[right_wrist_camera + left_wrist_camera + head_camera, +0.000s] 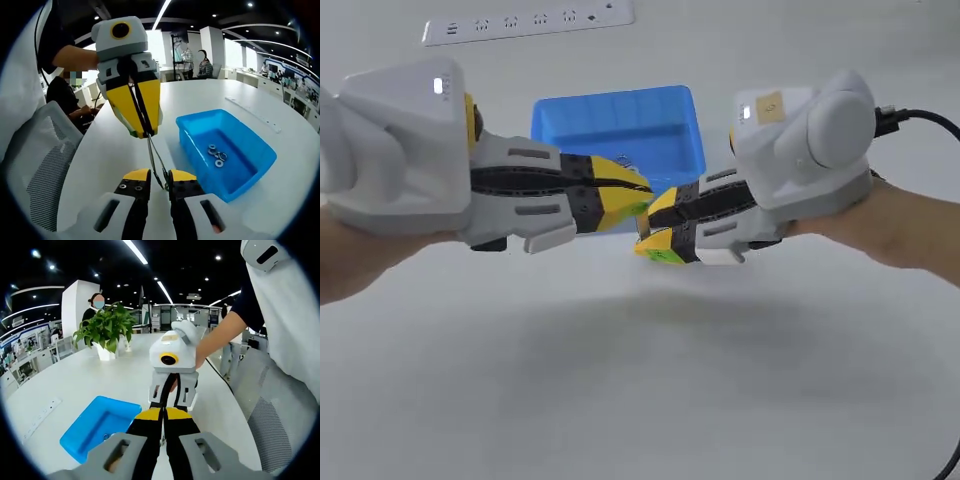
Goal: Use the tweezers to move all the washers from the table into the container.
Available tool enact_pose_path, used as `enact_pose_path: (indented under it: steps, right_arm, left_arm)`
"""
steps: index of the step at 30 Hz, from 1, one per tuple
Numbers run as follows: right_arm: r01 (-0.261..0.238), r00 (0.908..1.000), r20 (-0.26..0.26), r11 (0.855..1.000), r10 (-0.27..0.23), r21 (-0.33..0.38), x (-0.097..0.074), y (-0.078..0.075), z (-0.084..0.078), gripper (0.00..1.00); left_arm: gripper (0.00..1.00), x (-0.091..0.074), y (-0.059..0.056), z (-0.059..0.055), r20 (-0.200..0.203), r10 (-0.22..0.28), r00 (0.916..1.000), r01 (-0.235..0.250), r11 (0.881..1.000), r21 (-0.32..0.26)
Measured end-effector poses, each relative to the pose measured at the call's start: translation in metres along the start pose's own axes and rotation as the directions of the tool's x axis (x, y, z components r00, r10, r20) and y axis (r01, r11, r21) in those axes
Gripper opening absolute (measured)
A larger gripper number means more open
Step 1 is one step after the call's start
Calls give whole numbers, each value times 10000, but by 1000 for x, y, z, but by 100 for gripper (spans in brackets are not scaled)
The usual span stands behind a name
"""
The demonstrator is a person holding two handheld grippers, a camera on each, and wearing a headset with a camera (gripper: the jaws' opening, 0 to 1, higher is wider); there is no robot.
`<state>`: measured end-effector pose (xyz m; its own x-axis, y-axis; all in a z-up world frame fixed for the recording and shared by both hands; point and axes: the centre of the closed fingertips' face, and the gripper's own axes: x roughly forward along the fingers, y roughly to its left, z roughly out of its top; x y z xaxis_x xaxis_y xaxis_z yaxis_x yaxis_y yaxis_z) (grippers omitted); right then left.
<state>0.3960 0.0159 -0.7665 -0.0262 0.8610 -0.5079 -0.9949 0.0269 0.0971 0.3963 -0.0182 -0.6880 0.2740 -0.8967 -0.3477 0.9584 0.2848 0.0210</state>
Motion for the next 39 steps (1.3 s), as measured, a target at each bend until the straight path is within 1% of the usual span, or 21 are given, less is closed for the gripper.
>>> enact_pose_path:
  steps: [4,6,7,9,10,12,14,16,19,21,23,24,27,29,30,31,33,36,39]
  right_arm:
    - [-32,10000,42,10000,32,-54,0,1,2,14]
    - [61,10000,-42,9996,-62,-283,1,0,1,12]
    - [11,10000,-72,9995,-14,-326,1,1,2,12]
    - [84,9999,-130,9990,-90,-440,2,1,2,11]
    - [86,9999,-139,9984,-94,-563,2,1,2,11]
    - [74,9999,-125,9985,-81,-548,2,1,2,11]
    - [170,9998,-84,9970,-177,-758,2,2,2,10]
    - [248,9997,-58,9964,-254,-809,2,2,2,10]
    - [332,9994,12,9960,-332,-828,2,1,2,10]
    - [425,9991,81,9957,-420,-822,2,1,2,10]
    - [464,9989,80,9952,-459,-857,2,1,2,10]
    - [481,9988,85,9951,-476,-863,2,1,2,10]
    - [560,9984,118,9953,-552,-791,1,0,2,10]
    - [586,9982,141,9955,-577,-748,1,0,2,10]
    - [596,9982,136,9954,-588,-747,1,0,2,10]
    - [614,9981,107,9949,-607,-797,2,0,2,10]
    - [591,9982,91,9951,-586,-797,2,1,3,9]
    - [580,9983,87,9949,-575,-822,1,4,4,9]
    - [615,9981,107,9944,-608,-857,0,5,6,9]
  left_arm:
    - [4,0,-1,-1,14,-78,10000,78,10000,-30]
    - [4,0,-1,-1,7,-91,10000,91,10000,-41]
    - [4,0,0,-1,-14,-70,10000,70,10000,-45]
    - [4,-2,2,-2,-39,45,10000,-45,10000,-57]
    - [4,-2,2,-2,-55,54,10000,-54,10000,-68]
    - [4,-2,1,-3,-62,34,10000,-34,10000,-49]
    - [4,-3,1,-3,-44,53,10000,-54,9998,-173]
    - [5,-3,1,-3,-49,91,9999,-92,9998,-191]
    - [5,-2,2,-3,-67,147,9999,-150,9991,-400]
    - [5,-2,2,-3,-98,221,9997,-225,9990,-392]
    - [6,-2,0,-3,-118,212,9997,-219,9978,-621]
    - [7,-2,0,-3,-114,211,9997,-219,9974,-680]
    - [15,-3,-2,-2,-59,188,9998,-193,9958,-894]
    - [18,-5,-3,-3,-133,184,9997,-196,9956,-921]
    - [20,-6,-3,-5,-281,263,9993,-284,9965,-783]
    - [21,-7,-3,-4,-287,306,9991,-327,9965,-767]
    - [23,-11,-4,-5,-339,377,9987,-407,9950,-915]
    - [27,-17,-4,-8,-463,654,9968,-694,9935,-904]
    - [28,-24,-6,-9,-425,951,9946,-992,9891,-1091]
